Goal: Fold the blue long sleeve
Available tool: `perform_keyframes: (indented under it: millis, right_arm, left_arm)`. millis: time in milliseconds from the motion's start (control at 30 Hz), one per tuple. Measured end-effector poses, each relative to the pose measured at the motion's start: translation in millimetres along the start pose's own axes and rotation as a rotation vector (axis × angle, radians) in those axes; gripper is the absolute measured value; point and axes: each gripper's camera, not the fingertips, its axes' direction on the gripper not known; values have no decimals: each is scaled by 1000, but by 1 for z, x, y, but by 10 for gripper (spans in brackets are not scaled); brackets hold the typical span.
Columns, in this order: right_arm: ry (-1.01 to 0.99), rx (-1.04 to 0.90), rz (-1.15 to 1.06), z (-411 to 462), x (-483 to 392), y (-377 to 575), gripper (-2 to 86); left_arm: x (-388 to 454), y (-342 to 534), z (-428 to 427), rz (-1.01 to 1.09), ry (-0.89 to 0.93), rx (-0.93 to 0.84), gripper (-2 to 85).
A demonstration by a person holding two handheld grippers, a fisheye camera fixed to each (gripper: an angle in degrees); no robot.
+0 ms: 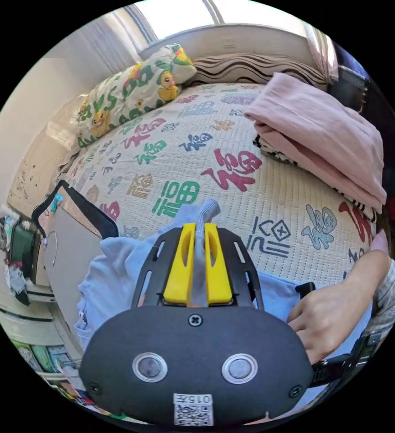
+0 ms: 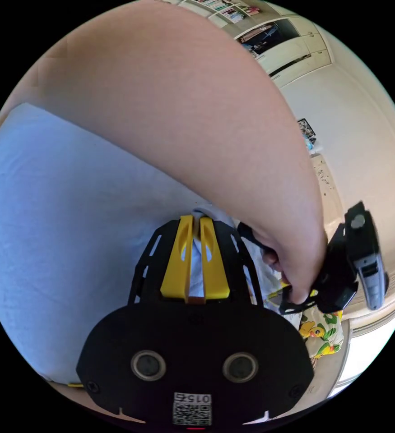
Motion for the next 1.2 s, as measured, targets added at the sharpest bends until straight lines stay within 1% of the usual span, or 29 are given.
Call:
perform_keyframes:
  millis: [33,100,133,200,233,267,300,333,400,467,500,533,633,733,767,800,867,933,1000,1067,1133,1200]
  right_arm:
    - [-9,17,37,-3,4,1,34]
    - [-28,72,98,-11,15,7,36]
    - [-55,108,127,-18,24,13,37]
    - [-98,153,152,-28,36,23,39]
    - [-134,188,156,-34,43,32,40]
    - [-167,223,160,-40,51,40,41]
    - [-179,238,166,-43,55,44,42]
    - [-201,276,195,-49,64,52,44]
    - [-257,360,240,-58,80,67,42]
    - [-318,466,338,-68,104,89,32]
    - [-322,484,368,-69,110,95,29]
    - [-317,501,427,-69,121,107,24]
    - [-235,465,567,-58,140,132,6]
    - [-186,372,699,-42,162,147,-3]
    - [-196,338,712,-36,168,150,-3]
    - [-205,323,711,-33,170,150,-2]
    - [-235,235,675,-21,174,145,9]
    - [-237,179,638,-13,175,137,44]
    - [-234,143,597,-6,173,127,79]
    - [-204,80,523,1,167,112,96]
    - [-171,32,483,4,164,104,100]
    - [-162,-3,451,6,163,99,103]
  left_arm:
    - [-9,11,-13,-47,-18,36,25]
    - [-44,72,-73,-223,-49,175,16]
    - [-51,91,-90,-260,-56,207,14]
    - [-64,182,-153,-390,-101,308,12]
    - [-65,207,-167,-418,-109,324,12]
    - [-63,254,-191,-461,-120,337,12]
    - [-57,299,-210,-503,-130,329,13]
    - [-53,320,-217,-522,-134,320,13]
    - [-31,390,-228,-562,-134,224,17]
    - [-10,427,-228,-535,-119,150,22]
    - [6,445,-229,-505,-100,121,25]
    - [14,453,-231,-492,-93,111,24]
    - [50,481,-247,-435,-75,80,21]
    - [62,499,-277,-443,-97,129,19]
    - [62,505,-292,-462,-106,175,19]
    - [60,511,-306,-486,-125,222,20]
    - [59,516,-315,-511,-162,253,28]
    - [54,519,-304,-527,-163,237,46]
    - [36,518,-268,-572,-90,131,90]
    - [26,517,-244,-585,-3,112,103]
    - [19,512,-221,-584,73,60,106]
    - [16,503,-199,-565,135,-39,90]
